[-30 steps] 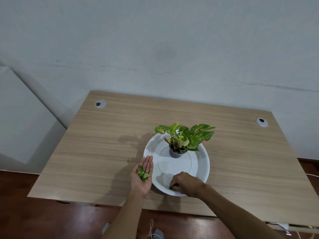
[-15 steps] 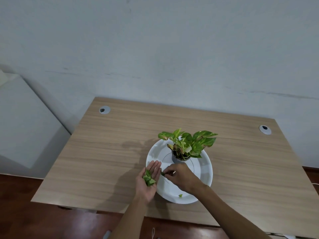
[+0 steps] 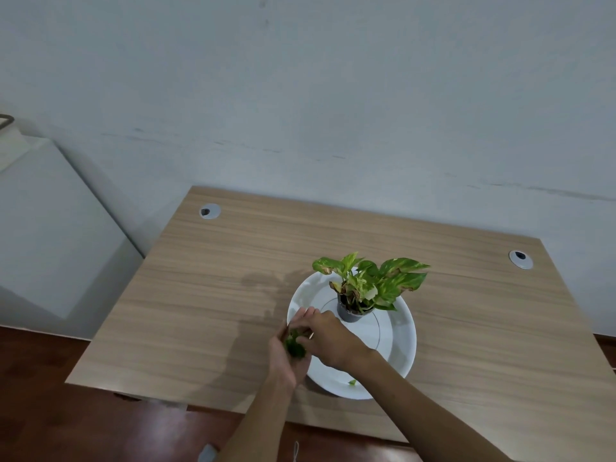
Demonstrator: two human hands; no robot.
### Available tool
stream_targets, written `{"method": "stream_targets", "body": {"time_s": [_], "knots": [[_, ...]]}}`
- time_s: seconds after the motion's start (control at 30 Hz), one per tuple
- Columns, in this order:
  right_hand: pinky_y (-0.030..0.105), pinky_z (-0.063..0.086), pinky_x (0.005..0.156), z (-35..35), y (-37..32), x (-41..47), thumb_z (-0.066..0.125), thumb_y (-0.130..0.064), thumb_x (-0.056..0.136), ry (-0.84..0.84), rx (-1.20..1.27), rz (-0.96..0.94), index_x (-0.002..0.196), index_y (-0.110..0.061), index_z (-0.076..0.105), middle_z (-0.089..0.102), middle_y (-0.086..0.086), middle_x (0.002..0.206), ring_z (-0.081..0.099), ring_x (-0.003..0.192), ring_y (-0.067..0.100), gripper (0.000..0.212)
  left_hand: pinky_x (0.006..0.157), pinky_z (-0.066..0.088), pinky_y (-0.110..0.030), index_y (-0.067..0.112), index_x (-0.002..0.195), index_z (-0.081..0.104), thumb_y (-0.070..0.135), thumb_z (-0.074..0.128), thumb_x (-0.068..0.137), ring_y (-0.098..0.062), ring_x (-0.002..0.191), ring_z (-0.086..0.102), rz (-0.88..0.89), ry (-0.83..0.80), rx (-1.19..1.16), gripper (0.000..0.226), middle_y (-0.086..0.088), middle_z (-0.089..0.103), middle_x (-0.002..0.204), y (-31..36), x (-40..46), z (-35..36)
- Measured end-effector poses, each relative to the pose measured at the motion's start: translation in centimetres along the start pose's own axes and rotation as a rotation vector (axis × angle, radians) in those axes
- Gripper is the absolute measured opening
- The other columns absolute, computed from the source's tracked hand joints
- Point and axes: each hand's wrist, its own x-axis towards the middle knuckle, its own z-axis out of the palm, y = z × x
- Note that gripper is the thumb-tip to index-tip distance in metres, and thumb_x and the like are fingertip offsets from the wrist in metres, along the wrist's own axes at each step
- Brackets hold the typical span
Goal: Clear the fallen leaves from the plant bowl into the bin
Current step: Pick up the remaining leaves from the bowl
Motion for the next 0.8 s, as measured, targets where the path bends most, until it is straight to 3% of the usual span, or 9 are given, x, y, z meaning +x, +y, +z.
{"method": "stream_targets", "body": {"time_s": [0.2, 0.33, 0.43, 0.57, 0.7, 0.8], "knots": [[0.044, 0.046, 0.1, -1.0, 0.9, -0.1, 0.042, -0.019, 0.103, -0.024, 0.092, -0.016, 0.136, -0.035, 0.055, 0.064, 0.008, 0.126, 0.056, 0.112, 0.032, 0.039, 0.091, 0.058, -0.036, 0.004, 0.117, 0.07, 0.025, 0.038, 0.099, -0.025, 0.112, 0.068, 0.017, 0.011, 0.006, 0.043, -0.015, 0.068, 0.125, 0.2, 0.1, -0.1], [0.04, 0.044, 0.104, -0.7, 1.2, -0.3, 0.04, -0.021, 0.105, -0.032, 0.11, -0.052, 0.14, -0.036, 0.051, 0.063, 0.003, 0.13, 0.056, 0.114, 0.029, 0.04, 0.097, 0.054, -0.039, 0.002, 0.12, 0.068, 0.027, 0.037, 0.1, -0.026, 0.117, 0.065, 0.008, 0.007, -0.017, 0.044, -0.017, 0.066, 0.127, 0.2, 0.3, -0.3], [0.04, 0.047, 0.105, -0.6, 1.4, -0.6, 0.041, -0.021, 0.105, 0.035, 0.207, -0.056, 0.137, -0.037, 0.052, 0.066, -0.009, 0.128, 0.06, 0.119, 0.023, 0.038, 0.095, 0.056, -0.037, 0.002, 0.128, 0.062, 0.029, 0.041, 0.099, -0.026, 0.115, 0.067, 0.007, 0.026, -0.008, 0.044, -0.017, 0.067, 0.127, 0.3, 0.4, -0.4], [0.028, 0.052, 0.098, -0.8, 2.1, -1.0, 0.047, -0.017, 0.102, 0.187, 0.32, -0.116, 0.132, -0.033, 0.058, 0.071, -0.02, 0.112, 0.065, 0.107, -0.001, 0.036, 0.076, 0.063, -0.038, 0.0, 0.123, 0.063, 0.026, 0.043, 0.099, -0.027, 0.094, 0.075, 0.014, 0.054, -0.043, 0.04, -0.018, 0.074, 0.107, 0.3, 0.6, -0.5], [0.013, 0.053, 0.087, -1.2, 3.5, -2.2, 0.051, -0.023, 0.097, 0.323, 0.331, -0.107, 0.121, -0.035, 0.065, 0.072, -0.024, 0.102, 0.069, 0.098, 0.0, 0.031, 0.096, 0.056, -0.043, -0.003, 0.122, 0.063, 0.025, 0.038, 0.101, -0.033, 0.115, 0.066, 0.01, -0.019, -0.084, 0.043, -0.023, 0.066, 0.125, 0.5, 0.6, -0.7], [0.029, 0.058, 0.072, -1.5, 5.5, -3.6, 0.055, -0.03, 0.09, 0.31, 0.301, 0.065, 0.105, -0.035, 0.072, 0.075, -0.01, 0.079, 0.07, 0.076, 0.007, 0.024, 0.103, 0.046, -0.043, -0.004, 0.124, 0.061, 0.024, 0.034, 0.102, -0.034, 0.119, 0.063, -0.004, -0.038, -0.062, 0.044, -0.024, 0.063, 0.129, 0.6, 0.6, -1.0]]}}
